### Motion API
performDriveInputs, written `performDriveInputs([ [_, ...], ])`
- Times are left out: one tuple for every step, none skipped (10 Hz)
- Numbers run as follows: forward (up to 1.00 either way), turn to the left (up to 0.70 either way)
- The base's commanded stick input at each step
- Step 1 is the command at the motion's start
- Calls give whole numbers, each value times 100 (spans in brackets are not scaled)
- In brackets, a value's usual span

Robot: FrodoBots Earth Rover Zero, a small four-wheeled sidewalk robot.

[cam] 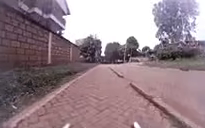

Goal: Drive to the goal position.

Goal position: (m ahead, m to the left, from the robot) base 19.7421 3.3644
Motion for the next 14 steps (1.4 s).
performDriveInputs([
  [50, 0],
  [50, 0],
  [50, 0],
  [50, 0],
  [50, 0],
  [50, 0],
  [50, 0],
  [50, 0],
  [50, 0],
  [50, 0],
  [50, 0],
  [50, 0],
  [50, 0],
  [50, 0],
])
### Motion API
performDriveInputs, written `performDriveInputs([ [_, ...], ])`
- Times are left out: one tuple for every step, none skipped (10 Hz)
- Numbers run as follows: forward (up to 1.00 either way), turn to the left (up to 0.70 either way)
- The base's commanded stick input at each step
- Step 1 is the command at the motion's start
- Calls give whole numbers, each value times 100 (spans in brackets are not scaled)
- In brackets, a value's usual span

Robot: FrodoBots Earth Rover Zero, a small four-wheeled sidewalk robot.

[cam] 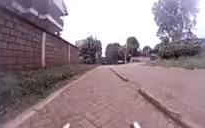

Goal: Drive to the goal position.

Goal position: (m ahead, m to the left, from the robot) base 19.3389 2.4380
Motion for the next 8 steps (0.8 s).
performDriveInputs([
  [50, 0],
  [50, 0],
  [50, 0],
  [50, 0],
  [50, 0],
  [50, 0],
  [50, 0],
  [50, 0],
])
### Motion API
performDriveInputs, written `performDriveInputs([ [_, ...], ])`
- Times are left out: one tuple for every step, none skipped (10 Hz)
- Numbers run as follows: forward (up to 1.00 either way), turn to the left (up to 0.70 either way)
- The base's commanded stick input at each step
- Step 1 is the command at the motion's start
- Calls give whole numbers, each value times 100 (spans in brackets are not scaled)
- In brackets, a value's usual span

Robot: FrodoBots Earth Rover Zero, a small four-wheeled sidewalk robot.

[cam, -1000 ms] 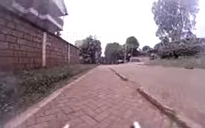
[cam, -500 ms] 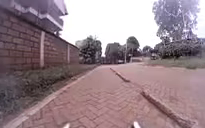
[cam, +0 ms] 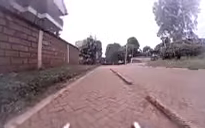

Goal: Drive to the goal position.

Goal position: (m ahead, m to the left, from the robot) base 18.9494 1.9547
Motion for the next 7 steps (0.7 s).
performDriveInputs([
  [50, 0],
  [50, 0],
  [50, 0],
  [50, 0],
  [50, 0],
  [50, 0],
  [50, 0],
])
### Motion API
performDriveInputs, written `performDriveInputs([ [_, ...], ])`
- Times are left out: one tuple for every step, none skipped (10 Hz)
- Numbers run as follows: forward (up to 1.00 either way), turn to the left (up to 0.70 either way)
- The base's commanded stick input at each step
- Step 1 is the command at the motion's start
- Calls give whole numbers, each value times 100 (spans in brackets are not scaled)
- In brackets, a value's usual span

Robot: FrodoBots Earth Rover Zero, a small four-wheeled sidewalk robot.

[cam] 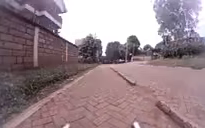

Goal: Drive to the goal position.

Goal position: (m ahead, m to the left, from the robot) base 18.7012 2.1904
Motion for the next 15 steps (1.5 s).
performDriveInputs([
  [50, -28],
  [50, -50],
  [50, -50],
  [50, -45],
  [50, -18],
  [50, 0],
  [50, 0],
  [50, 0],
  [50, 0],
  [50, 0],
  [50, 0],
  [50, 0],
  [50, 0],
  [50, 0],
  [50, 0],
])
